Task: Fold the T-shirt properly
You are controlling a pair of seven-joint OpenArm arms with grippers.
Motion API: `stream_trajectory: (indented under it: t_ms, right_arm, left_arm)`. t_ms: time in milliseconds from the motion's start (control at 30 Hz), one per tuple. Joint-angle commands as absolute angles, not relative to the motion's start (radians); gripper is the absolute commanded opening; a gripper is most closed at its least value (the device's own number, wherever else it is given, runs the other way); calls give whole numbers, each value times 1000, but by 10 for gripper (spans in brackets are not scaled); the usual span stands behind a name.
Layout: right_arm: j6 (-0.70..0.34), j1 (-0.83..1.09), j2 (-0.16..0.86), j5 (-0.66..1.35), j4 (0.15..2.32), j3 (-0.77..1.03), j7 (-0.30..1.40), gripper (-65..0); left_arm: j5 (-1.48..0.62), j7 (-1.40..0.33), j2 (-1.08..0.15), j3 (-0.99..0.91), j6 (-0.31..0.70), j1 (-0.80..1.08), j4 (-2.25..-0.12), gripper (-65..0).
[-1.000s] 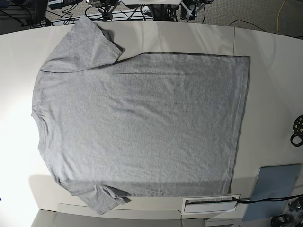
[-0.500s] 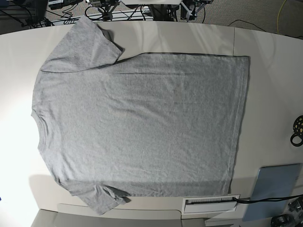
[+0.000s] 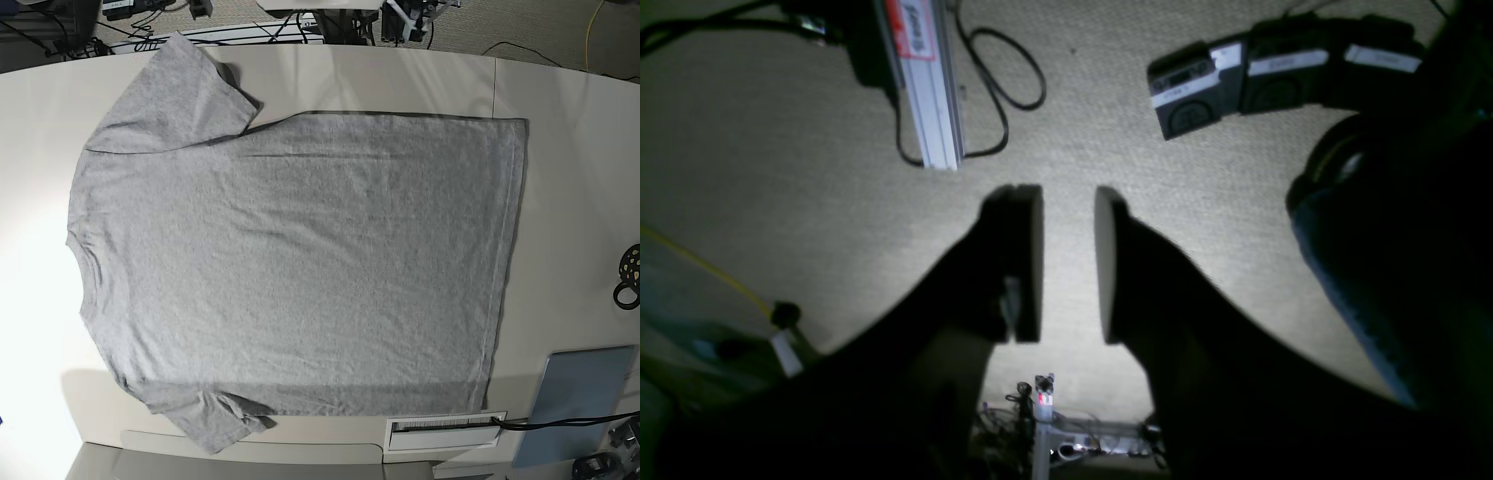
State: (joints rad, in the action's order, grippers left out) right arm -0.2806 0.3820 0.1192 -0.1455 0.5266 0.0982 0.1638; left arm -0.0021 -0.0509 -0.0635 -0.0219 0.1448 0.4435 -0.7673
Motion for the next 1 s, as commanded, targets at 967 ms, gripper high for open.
stream_trajectory:
  t_ms: [967]
  right_arm:
    - [-273, 1132, 407, -23, 1987, 100, 376, -508]
  left_arm:
    - [387, -302, -410, -16, -71, 1086, -2103, -473]
